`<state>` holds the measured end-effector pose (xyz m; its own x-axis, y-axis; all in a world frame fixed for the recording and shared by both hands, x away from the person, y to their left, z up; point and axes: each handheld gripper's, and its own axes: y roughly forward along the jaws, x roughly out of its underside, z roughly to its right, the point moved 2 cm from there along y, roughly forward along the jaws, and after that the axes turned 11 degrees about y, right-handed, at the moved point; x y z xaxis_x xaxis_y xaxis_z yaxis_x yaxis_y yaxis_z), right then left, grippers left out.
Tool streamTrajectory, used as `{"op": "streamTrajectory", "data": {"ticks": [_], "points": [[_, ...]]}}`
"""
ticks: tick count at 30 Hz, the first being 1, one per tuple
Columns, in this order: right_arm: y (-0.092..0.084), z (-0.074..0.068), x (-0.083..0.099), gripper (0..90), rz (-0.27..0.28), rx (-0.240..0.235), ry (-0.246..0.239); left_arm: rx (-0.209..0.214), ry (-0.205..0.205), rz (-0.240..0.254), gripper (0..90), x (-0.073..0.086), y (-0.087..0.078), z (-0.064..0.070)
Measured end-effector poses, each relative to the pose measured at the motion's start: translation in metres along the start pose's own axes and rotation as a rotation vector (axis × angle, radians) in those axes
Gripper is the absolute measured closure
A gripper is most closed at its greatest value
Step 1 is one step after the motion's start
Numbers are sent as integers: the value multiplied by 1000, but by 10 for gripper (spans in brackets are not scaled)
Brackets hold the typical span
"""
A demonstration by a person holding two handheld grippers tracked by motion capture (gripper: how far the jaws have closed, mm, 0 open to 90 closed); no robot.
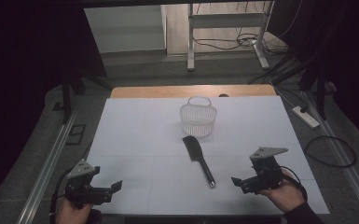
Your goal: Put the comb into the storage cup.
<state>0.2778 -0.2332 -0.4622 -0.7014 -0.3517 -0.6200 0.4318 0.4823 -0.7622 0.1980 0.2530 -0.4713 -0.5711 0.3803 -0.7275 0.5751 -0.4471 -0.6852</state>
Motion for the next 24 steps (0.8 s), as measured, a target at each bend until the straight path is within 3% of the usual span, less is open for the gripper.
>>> {"op": "streamTrajectory", "data": {"ticks": [12,24], "points": [[14,-11,-12,0,-20,-15,-48,0,1,-3,5,0,0,0],[27,-19,-19,0,-48,-26,-67,2,0,-3,5,0,0,0]]}}
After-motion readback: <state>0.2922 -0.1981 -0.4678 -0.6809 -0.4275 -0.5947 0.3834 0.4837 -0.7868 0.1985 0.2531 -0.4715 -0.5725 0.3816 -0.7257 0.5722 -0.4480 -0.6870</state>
